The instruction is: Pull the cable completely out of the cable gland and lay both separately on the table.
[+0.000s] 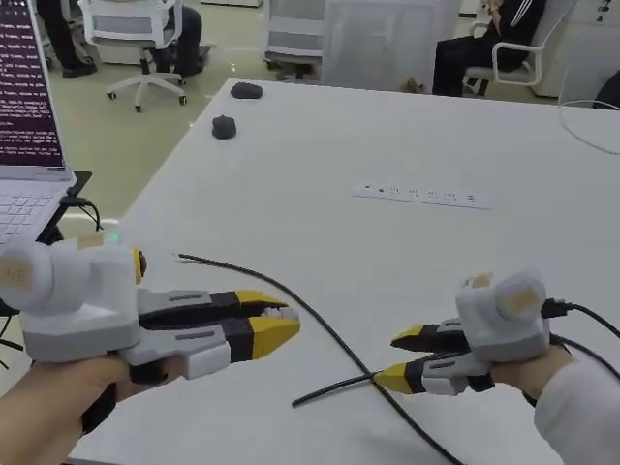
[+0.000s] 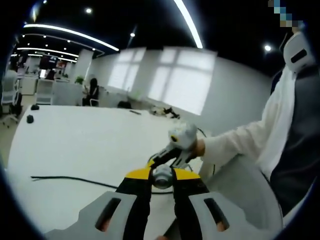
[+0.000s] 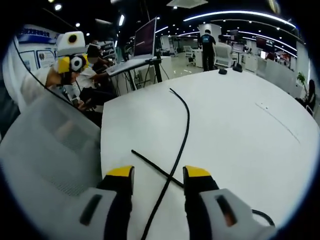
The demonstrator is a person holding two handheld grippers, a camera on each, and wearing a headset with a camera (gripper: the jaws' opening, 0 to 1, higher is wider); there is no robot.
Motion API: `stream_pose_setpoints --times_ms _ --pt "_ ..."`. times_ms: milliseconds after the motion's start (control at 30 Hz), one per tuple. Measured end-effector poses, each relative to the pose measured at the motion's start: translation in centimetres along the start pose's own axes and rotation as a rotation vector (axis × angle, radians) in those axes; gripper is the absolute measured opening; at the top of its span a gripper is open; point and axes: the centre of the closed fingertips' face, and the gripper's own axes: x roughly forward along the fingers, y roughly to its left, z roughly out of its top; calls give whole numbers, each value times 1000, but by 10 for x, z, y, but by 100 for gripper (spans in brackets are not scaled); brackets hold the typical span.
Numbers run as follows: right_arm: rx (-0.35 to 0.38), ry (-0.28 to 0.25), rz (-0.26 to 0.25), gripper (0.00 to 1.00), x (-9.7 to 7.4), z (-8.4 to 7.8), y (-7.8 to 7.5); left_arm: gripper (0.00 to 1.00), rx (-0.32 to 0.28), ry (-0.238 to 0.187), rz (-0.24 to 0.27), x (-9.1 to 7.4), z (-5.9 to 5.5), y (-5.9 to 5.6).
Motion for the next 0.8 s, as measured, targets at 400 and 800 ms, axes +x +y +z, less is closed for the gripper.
stream_pose_setpoints --times_ms 400,800 --pt "120 -166 -79 51 -54 18 -1 16 -55 122 64 23 -40 45" --pt "218 -213 -163 55 -86 7 10 16 -66 317 132 43 -101 92"
